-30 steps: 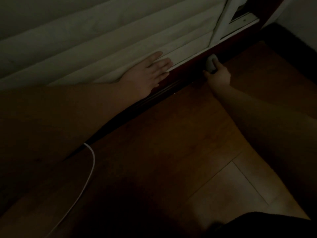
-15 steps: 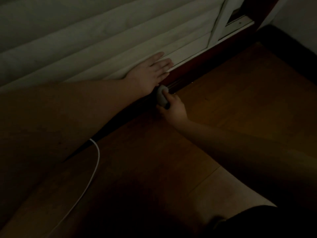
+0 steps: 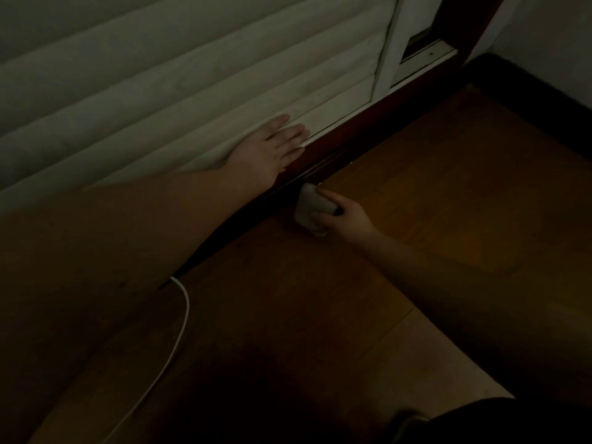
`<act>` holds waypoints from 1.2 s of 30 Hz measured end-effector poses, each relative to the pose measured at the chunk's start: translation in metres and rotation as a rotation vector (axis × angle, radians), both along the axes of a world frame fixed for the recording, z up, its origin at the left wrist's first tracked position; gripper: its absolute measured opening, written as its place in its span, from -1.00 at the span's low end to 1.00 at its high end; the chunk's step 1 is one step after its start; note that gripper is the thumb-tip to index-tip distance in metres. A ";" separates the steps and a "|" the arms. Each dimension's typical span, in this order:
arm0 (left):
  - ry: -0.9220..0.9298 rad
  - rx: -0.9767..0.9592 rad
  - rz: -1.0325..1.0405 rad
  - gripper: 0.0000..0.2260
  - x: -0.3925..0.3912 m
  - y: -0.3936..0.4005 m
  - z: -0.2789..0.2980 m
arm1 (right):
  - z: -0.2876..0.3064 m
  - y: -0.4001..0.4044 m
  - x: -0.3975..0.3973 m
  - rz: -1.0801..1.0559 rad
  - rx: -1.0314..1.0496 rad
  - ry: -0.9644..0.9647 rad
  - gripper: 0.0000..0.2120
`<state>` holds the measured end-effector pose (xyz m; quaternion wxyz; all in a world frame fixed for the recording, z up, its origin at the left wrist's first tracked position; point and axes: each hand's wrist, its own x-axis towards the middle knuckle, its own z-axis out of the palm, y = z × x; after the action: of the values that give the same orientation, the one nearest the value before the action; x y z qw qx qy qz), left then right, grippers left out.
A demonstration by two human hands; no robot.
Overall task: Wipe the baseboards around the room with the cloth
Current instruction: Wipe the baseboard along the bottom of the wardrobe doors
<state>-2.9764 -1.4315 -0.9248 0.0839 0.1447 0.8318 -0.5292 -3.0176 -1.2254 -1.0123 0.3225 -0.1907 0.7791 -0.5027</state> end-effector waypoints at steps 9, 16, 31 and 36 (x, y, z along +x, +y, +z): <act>0.085 0.224 -0.040 -0.51 -0.027 0.010 0.005 | -0.008 0.086 -0.077 -0.580 -0.169 -0.167 -0.43; 0.042 0.268 0.015 -0.47 -0.073 0.045 -0.005 | -0.027 0.099 -0.093 -0.581 -0.175 -0.082 -0.45; -0.170 -0.001 -0.097 -0.48 -0.128 0.038 0.011 | -0.034 0.085 -0.195 -0.658 0.012 0.208 -0.43; -0.204 -0.111 -0.118 -0.46 -0.125 0.037 0.009 | -0.039 0.080 -0.235 -0.585 0.086 0.255 -0.44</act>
<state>-3.1014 -1.3947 -0.9158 0.1448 0.2417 0.7784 -0.5609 -3.2529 -1.1455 -1.0511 0.0718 -0.0062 0.8555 -0.5128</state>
